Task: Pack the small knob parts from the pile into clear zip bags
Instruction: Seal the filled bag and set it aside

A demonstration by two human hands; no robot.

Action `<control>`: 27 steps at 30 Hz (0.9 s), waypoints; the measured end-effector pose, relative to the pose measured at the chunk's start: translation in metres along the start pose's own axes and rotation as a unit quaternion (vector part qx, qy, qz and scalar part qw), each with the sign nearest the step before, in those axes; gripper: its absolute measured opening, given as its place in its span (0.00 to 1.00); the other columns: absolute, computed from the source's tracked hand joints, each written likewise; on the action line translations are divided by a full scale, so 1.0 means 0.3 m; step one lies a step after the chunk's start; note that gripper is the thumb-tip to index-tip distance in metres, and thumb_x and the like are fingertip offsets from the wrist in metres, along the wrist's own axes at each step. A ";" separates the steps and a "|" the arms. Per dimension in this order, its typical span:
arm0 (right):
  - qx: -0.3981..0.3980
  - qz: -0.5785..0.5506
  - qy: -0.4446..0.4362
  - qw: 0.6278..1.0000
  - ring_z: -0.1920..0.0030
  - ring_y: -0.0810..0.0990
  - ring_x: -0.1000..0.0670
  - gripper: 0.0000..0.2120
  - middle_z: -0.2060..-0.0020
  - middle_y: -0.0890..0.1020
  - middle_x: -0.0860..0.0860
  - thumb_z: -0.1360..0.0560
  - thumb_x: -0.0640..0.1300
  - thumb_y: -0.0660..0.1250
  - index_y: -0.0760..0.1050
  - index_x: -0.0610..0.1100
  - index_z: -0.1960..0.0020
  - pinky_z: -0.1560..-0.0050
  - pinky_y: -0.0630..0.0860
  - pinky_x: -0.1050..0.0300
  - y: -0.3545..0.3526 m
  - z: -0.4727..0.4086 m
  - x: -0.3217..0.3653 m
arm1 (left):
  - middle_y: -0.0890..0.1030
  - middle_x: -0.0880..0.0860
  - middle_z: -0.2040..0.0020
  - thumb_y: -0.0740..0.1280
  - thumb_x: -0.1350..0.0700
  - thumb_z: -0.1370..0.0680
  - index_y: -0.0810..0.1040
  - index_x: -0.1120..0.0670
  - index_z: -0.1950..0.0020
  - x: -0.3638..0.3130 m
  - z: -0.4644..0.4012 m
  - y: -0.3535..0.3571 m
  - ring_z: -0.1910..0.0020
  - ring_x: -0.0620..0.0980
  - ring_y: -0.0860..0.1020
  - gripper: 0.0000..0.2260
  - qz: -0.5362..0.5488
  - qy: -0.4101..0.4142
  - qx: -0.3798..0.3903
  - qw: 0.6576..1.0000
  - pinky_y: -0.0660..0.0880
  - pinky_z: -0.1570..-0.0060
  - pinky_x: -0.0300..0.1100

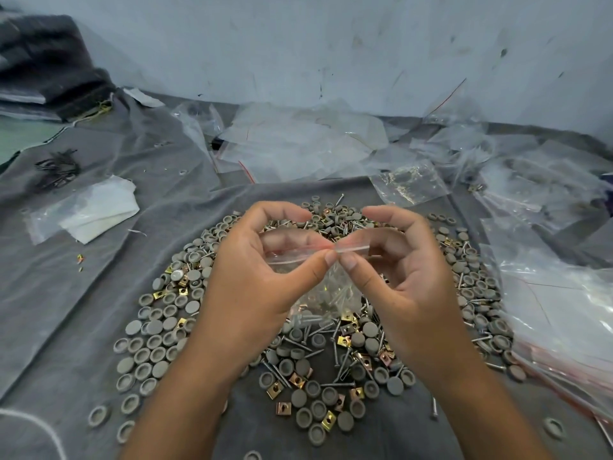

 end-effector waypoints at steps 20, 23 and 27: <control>-0.037 -0.082 0.012 0.996 0.54 0.83 0.52 0.18 0.54 0.84 0.49 0.25 0.40 0.72 0.71 0.48 0.38 0.56 0.80 0.61 -0.026 -0.006 -0.002 | 0.87 0.53 0.53 0.76 0.54 0.29 0.71 0.51 0.50 0.021 -0.013 -0.010 0.56 0.52 0.85 0.16 -0.022 -0.010 0.013 1.000 0.80 0.54 0.52; -0.026 -0.091 0.021 0.995 0.54 0.86 0.49 0.20 0.53 0.85 0.47 0.25 0.40 0.73 0.71 0.48 0.37 0.56 0.81 0.60 -0.012 -0.008 0.002 | 0.87 0.52 0.53 0.78 0.52 0.29 0.70 0.50 0.49 0.013 -0.011 -0.010 0.55 0.58 0.84 0.18 -0.024 -0.002 0.012 1.000 0.79 0.53 0.61; -0.055 -0.084 0.022 0.995 0.55 0.85 0.55 0.18 0.54 0.86 0.49 0.25 0.41 0.72 0.70 0.47 0.38 0.56 0.79 0.65 -0.029 -0.011 0.009 | 0.87 0.52 0.53 0.78 0.52 0.31 0.73 0.49 0.47 0.013 -0.014 -0.015 0.56 0.54 0.84 0.19 -0.015 -0.012 -0.007 1.000 0.78 0.49 0.64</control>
Point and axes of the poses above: each hand's wrist, its own z-axis away from the middle knuckle, its own y-axis out of the palm, x = y × z, the point moved 6 cm from there along -z, towards the middle knuckle
